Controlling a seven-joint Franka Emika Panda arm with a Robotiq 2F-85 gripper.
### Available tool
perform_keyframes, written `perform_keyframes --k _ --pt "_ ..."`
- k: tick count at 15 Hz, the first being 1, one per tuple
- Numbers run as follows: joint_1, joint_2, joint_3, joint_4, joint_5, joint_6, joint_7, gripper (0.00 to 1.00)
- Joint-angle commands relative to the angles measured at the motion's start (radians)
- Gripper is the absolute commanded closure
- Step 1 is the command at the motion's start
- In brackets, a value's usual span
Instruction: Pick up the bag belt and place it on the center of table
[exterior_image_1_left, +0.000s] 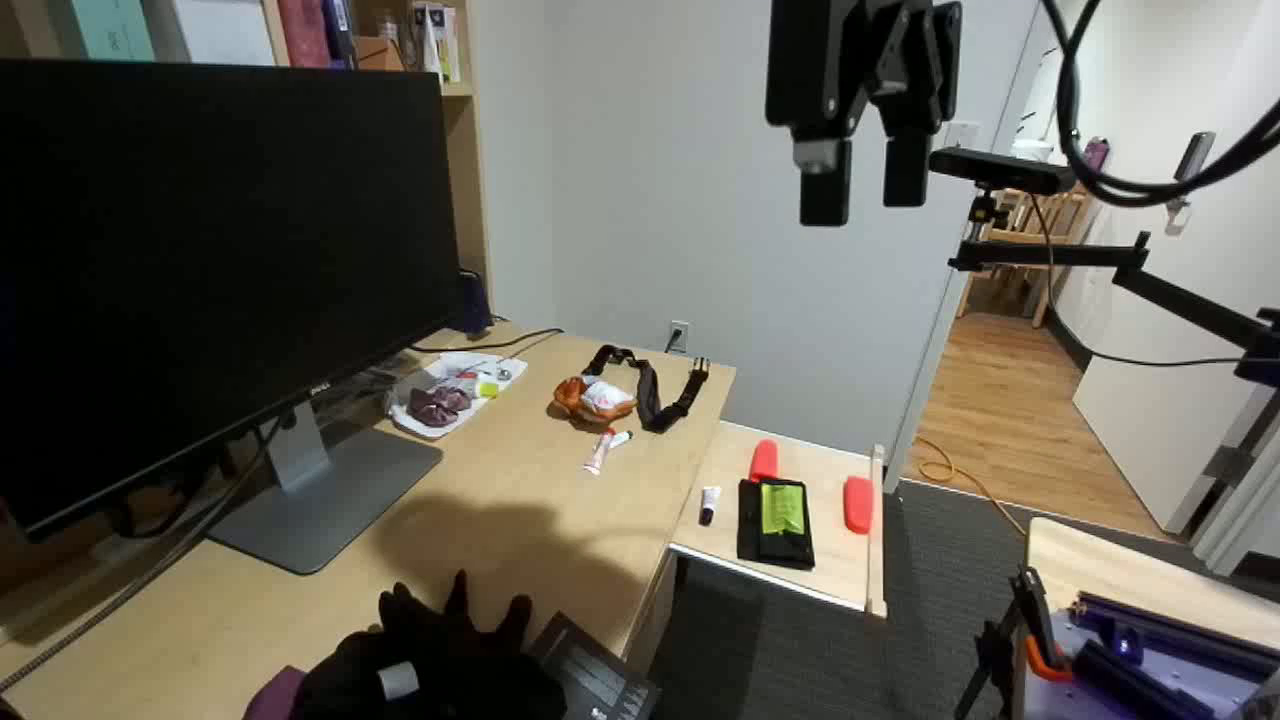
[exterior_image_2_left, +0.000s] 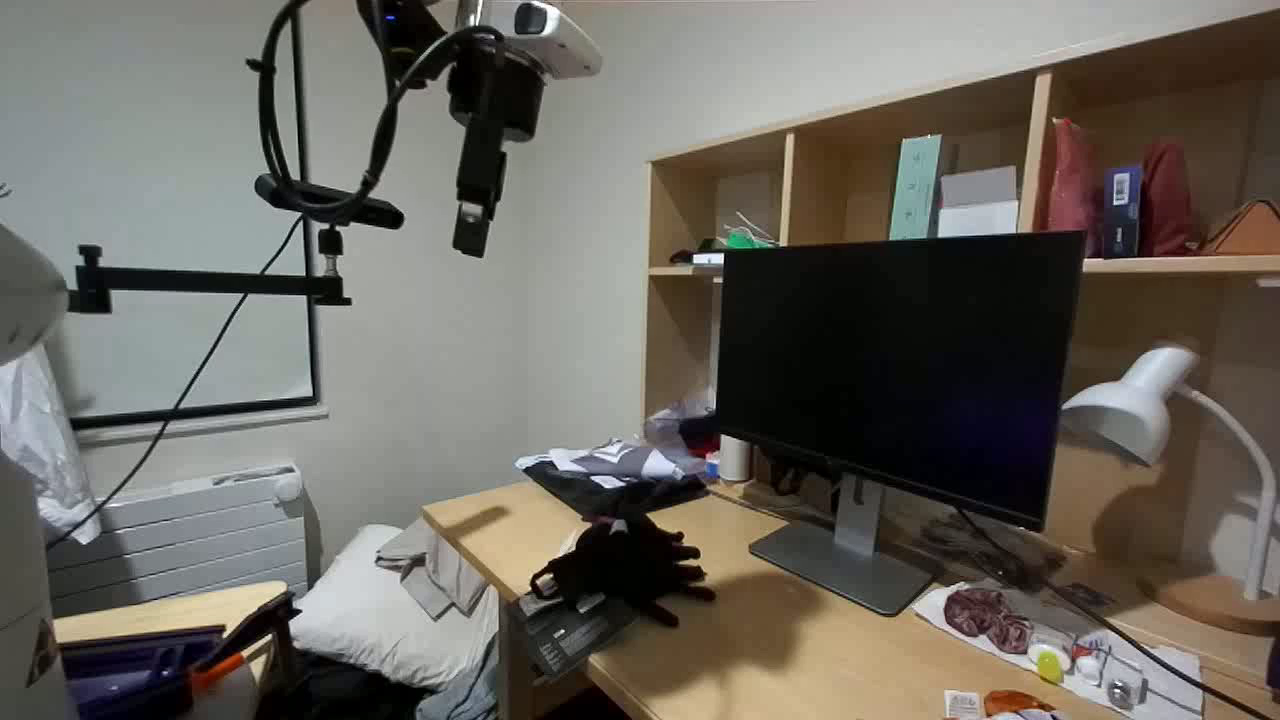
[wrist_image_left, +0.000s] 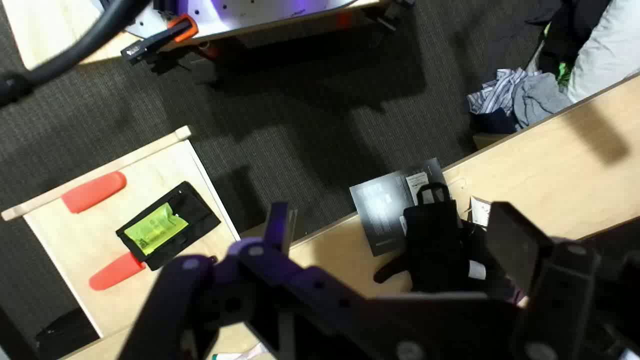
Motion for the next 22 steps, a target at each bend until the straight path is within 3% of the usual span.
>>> perform_keyframes --k 1,8,16,22 --pt "-0.013 0.000 0.010 0.002 0.004 -0.003 -0.005 0.00" --pt "-0.038 0.156 -0.027 0.052 -0.005 0.043 -0.024 0.00" --pt "-0.089 0.431 -0.100 0.105 -0.034 0.367 -0.029 0.00" --pt "-0.110 0.593 -0.161 0.184 -0.003 0.436 -0.002 0.00"
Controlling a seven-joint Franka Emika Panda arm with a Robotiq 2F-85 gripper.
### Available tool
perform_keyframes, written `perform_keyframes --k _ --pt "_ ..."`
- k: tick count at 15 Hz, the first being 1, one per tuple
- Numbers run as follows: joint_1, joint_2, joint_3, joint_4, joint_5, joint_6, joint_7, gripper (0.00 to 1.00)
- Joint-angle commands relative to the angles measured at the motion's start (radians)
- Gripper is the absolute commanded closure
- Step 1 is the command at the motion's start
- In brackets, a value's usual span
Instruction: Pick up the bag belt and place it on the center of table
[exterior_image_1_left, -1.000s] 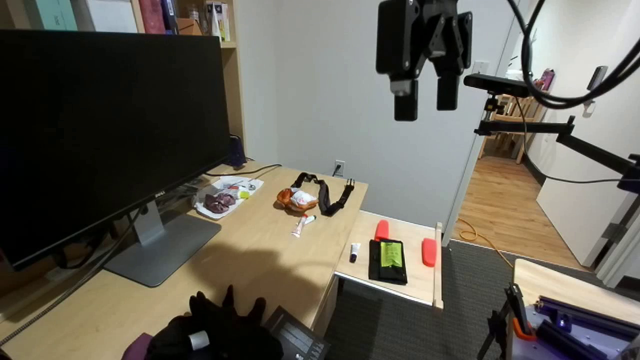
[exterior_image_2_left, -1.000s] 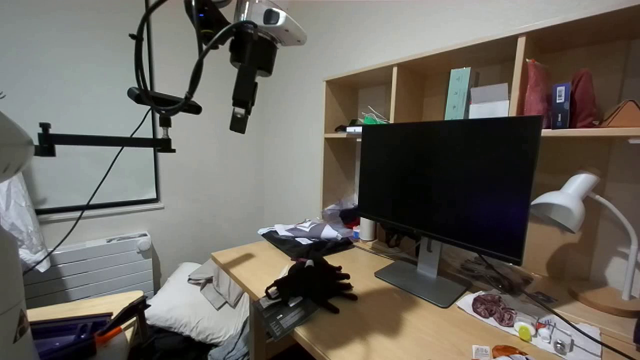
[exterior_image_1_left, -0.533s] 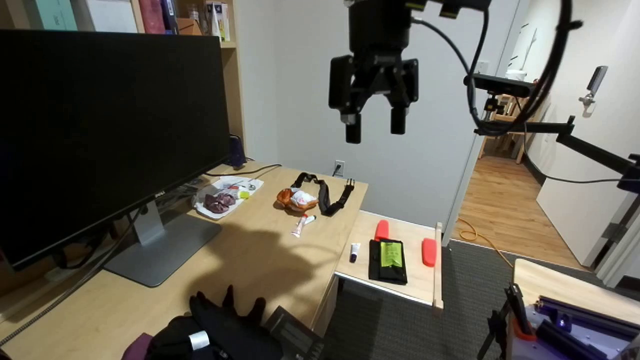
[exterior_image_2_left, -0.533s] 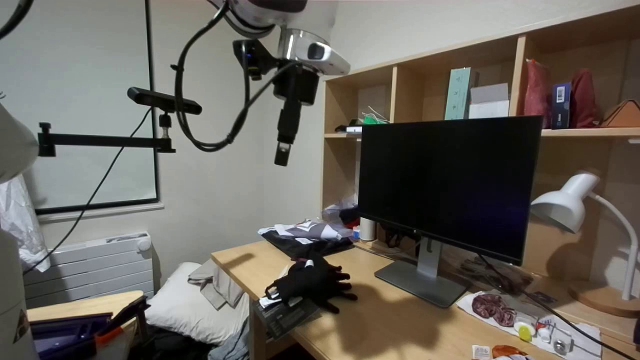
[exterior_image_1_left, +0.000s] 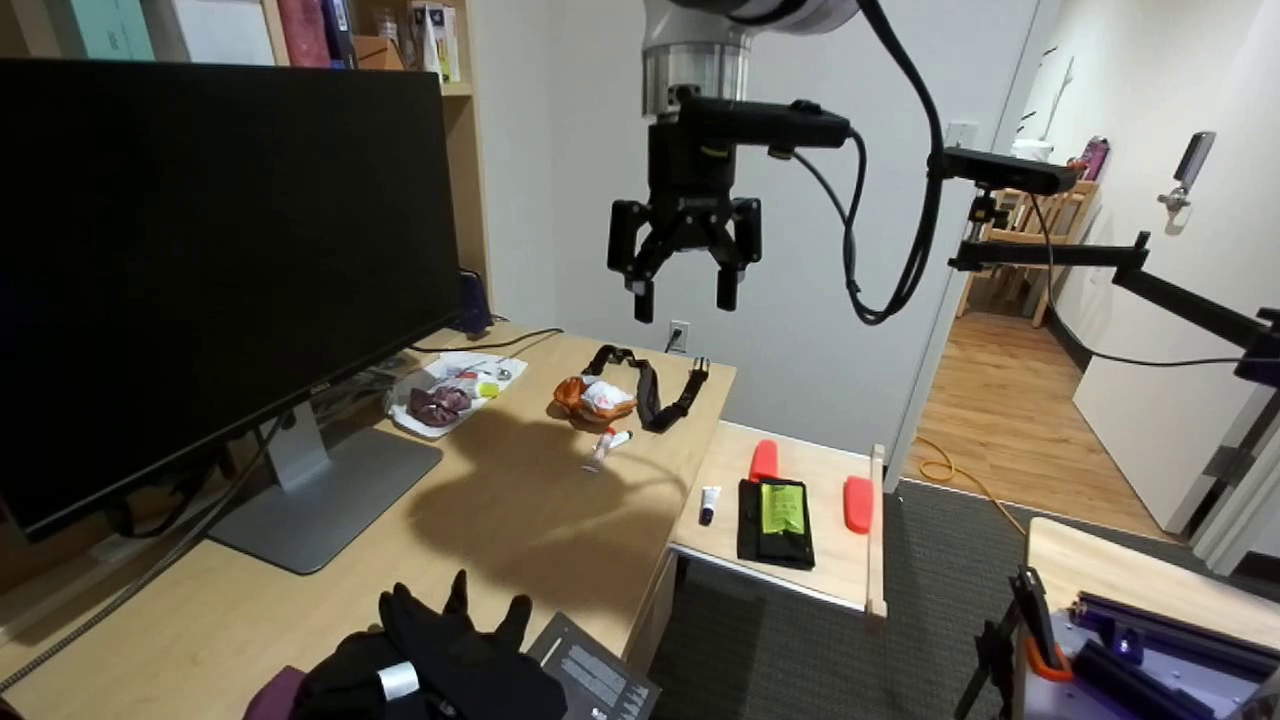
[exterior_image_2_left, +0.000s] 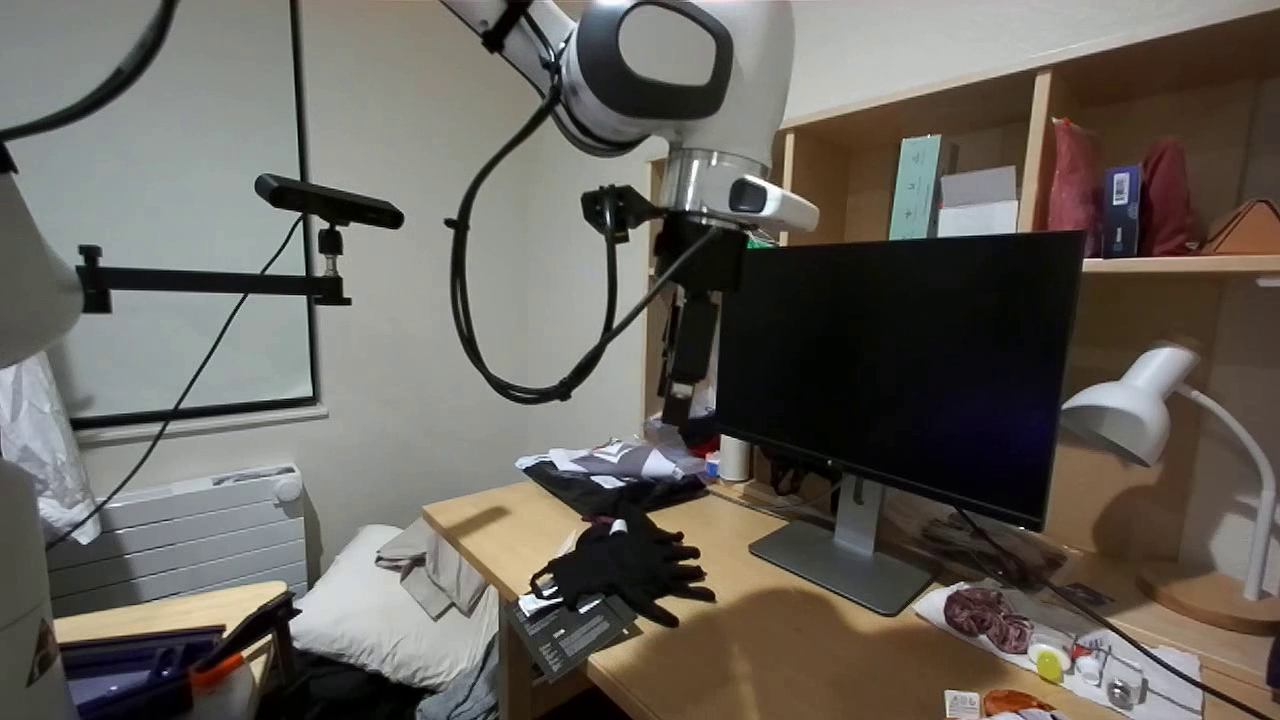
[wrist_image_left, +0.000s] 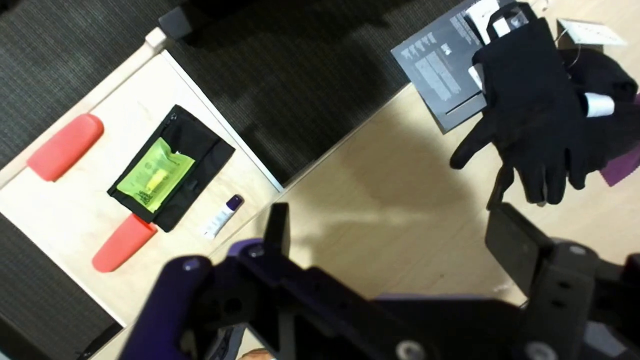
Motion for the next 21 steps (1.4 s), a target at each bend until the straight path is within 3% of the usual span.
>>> perform_keyframes --k 1,6,13,15,16,21 --pt "-0.022 0.096 -0.026 0.058 0.022 0.018 0.045 0.00" --pt "-0.058 0.195 -0.092 0.084 0.047 0.064 0.220 0.00" --pt "-0.078 0.229 -0.186 0.033 -0.025 0.308 0.465 0.00" --pt "-0.085 0.213 -0.179 0.039 0.025 0.214 0.406 0.00" --pt "-0.084 0.231 -0.182 0.047 0.002 0.252 0.405 0.00" --pt "-0.086 0.229 -0.179 0.047 0.006 0.232 0.405 0.00"
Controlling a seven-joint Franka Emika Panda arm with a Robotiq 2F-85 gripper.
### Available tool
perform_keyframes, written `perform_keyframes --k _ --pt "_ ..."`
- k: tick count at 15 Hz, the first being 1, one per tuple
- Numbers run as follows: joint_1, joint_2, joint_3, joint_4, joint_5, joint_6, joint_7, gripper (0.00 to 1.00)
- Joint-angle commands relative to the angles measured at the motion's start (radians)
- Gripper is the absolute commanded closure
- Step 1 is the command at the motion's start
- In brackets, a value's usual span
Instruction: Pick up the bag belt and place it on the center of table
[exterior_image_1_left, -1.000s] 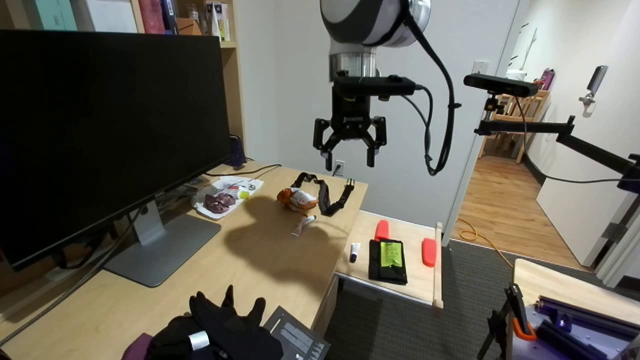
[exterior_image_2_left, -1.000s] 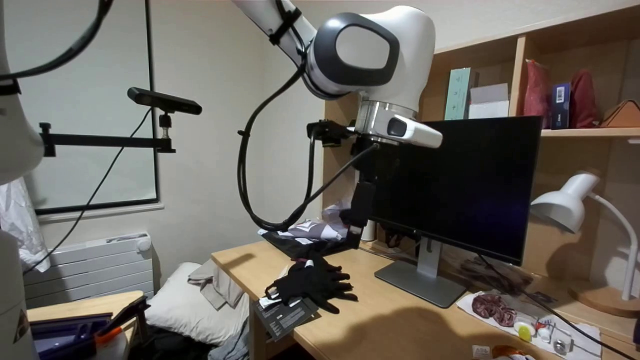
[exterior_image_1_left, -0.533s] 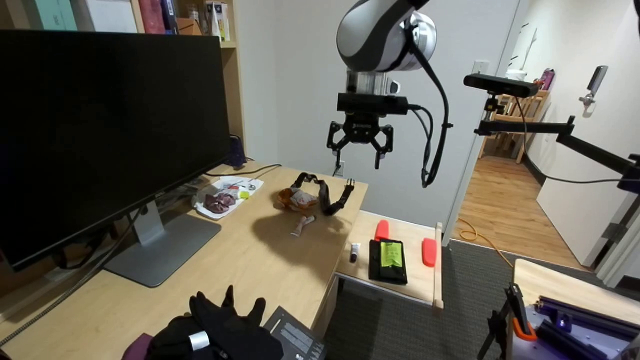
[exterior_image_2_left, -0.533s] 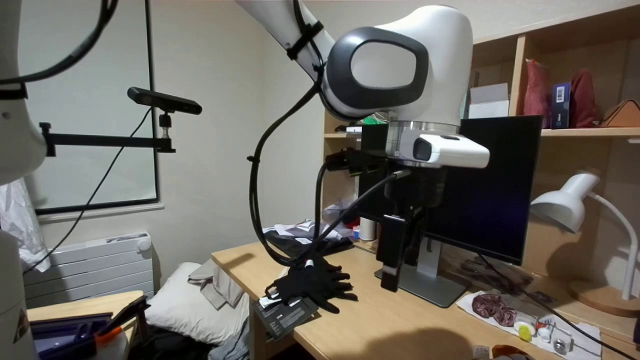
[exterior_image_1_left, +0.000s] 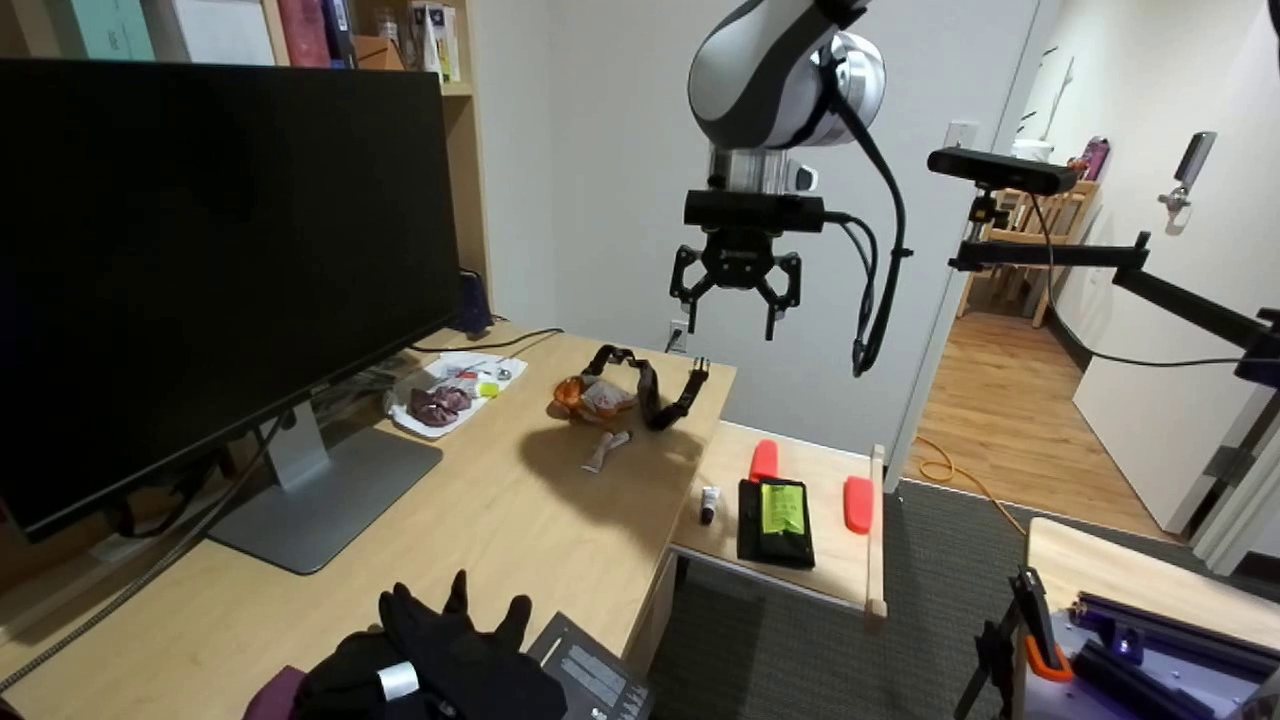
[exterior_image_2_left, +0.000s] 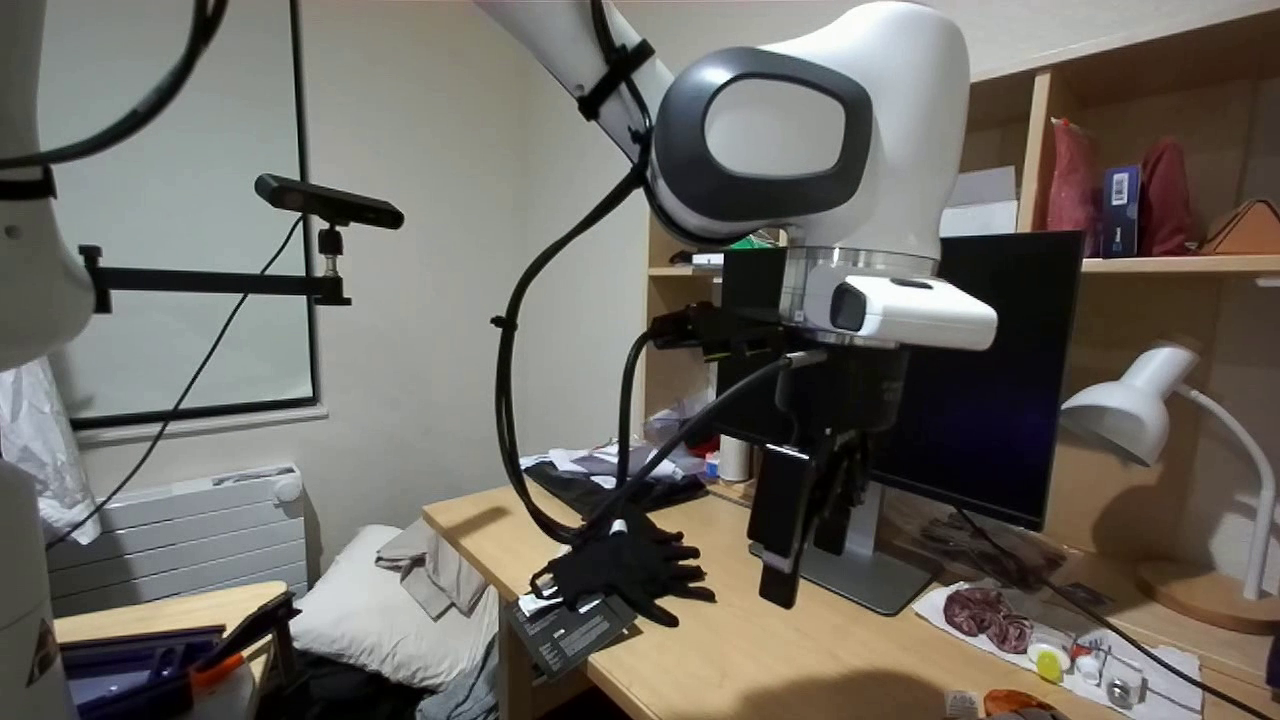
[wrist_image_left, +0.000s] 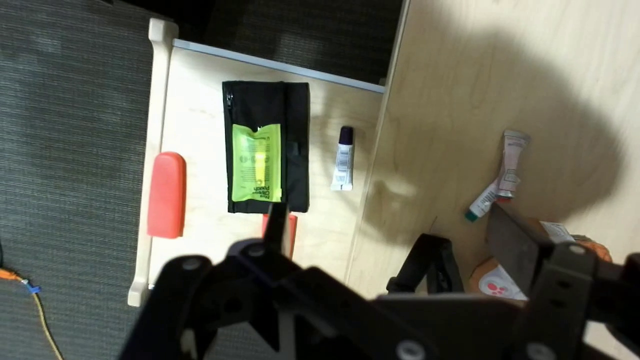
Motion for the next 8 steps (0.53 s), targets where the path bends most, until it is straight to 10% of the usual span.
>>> perform_keyframes --k 1,8 --pt "-0.008 0.000 0.008 0.002 -0.002 -0.003 0.001 0.00" --pt "-0.023 0.199 -0.008 0.225 -0.008 -0.052 0.030 0.00"
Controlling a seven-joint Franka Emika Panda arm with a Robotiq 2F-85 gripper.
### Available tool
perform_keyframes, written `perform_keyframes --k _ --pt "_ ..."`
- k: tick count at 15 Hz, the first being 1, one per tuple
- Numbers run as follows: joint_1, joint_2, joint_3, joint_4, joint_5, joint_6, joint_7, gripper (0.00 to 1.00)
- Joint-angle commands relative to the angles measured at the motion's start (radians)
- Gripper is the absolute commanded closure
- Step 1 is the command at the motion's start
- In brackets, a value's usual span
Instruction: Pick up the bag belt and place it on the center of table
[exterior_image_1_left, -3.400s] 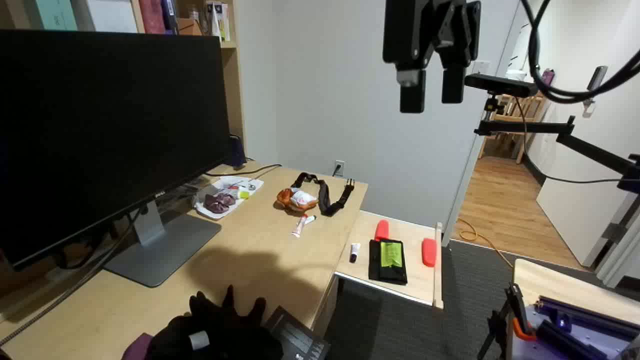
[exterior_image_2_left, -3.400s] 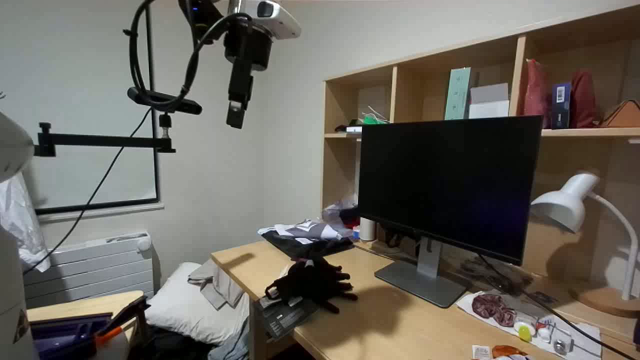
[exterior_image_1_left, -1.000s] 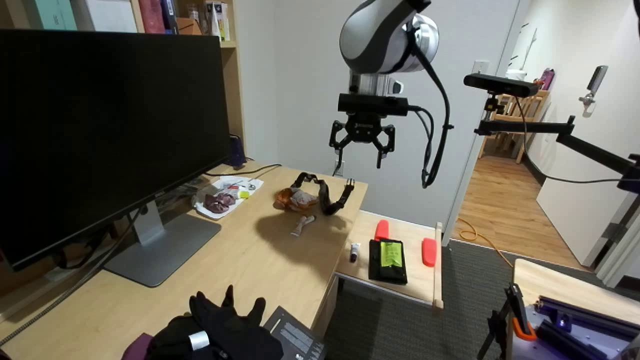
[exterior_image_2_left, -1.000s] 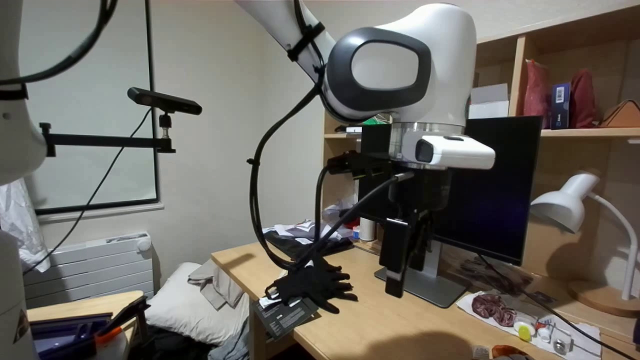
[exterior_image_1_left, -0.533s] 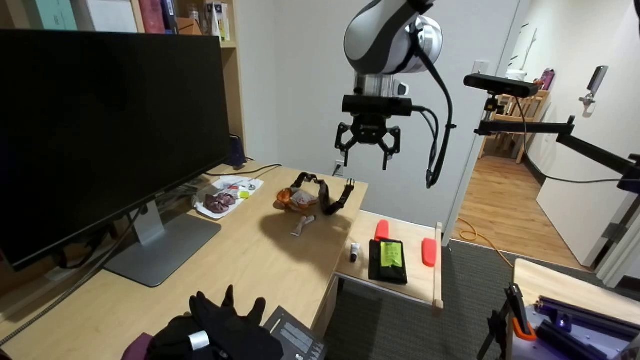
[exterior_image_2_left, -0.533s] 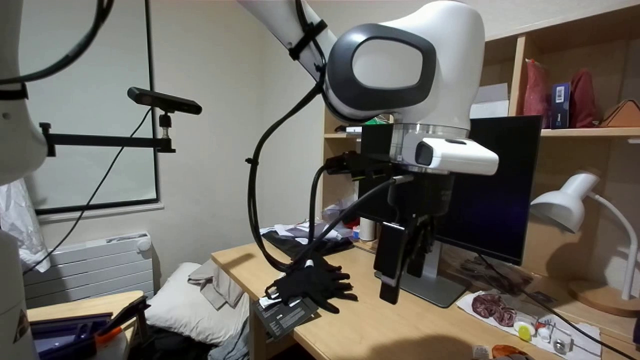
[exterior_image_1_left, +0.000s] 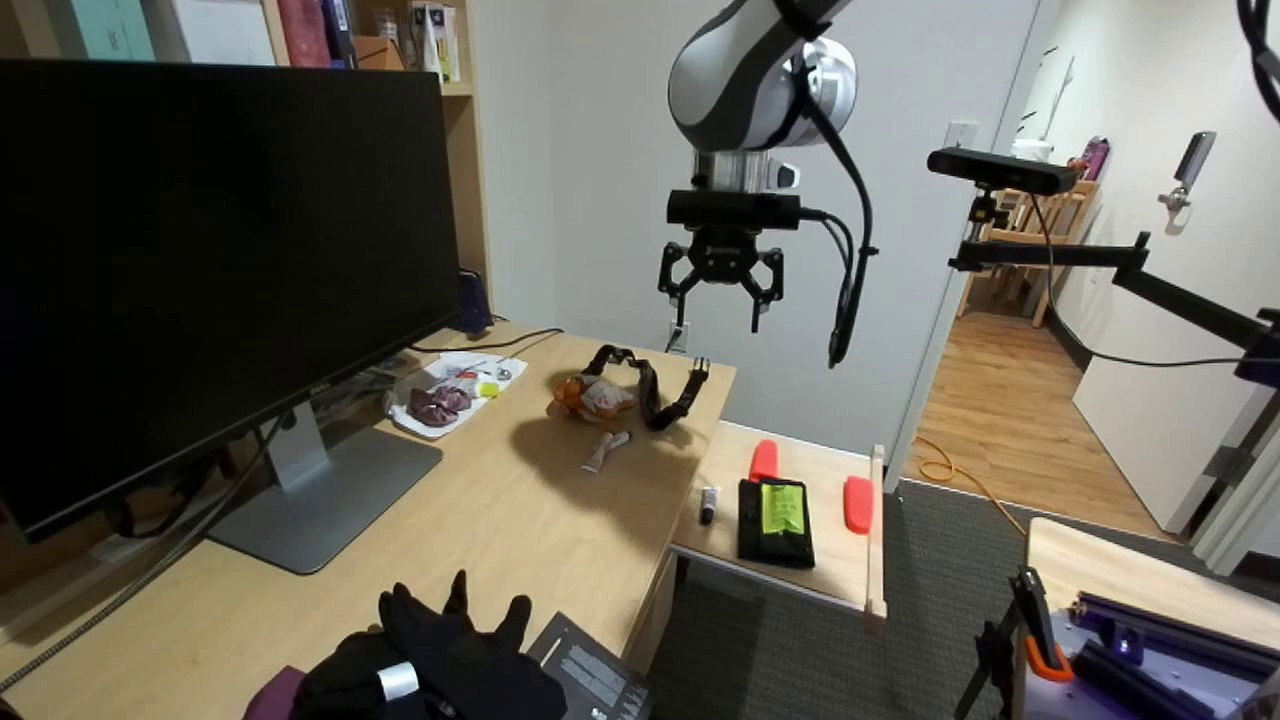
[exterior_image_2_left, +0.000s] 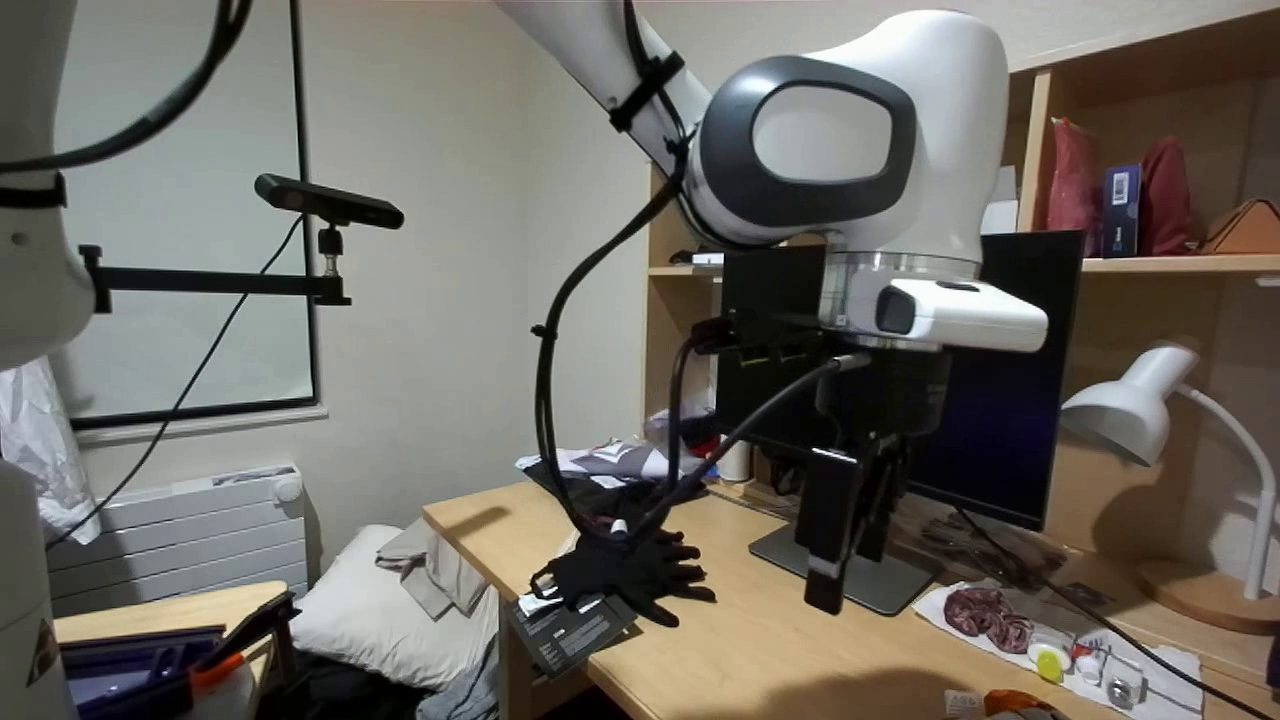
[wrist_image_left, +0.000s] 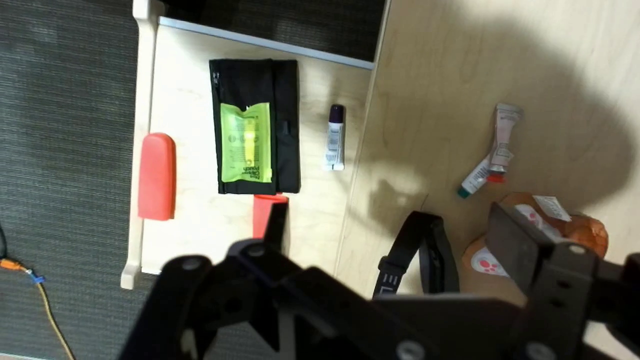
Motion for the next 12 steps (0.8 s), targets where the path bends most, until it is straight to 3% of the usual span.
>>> perform_keyframes --k 1,7,12 --pt "-0.043 0.187 -0.018 0.167 0.000 -0.024 -0.011 0.00" --pt "-0.091 0.456 -0.064 0.379 -0.018 0.012 -0.004 0.00" --pt "-0.087 0.586 -0.080 0.533 -0.037 0.016 -0.010 0.00"
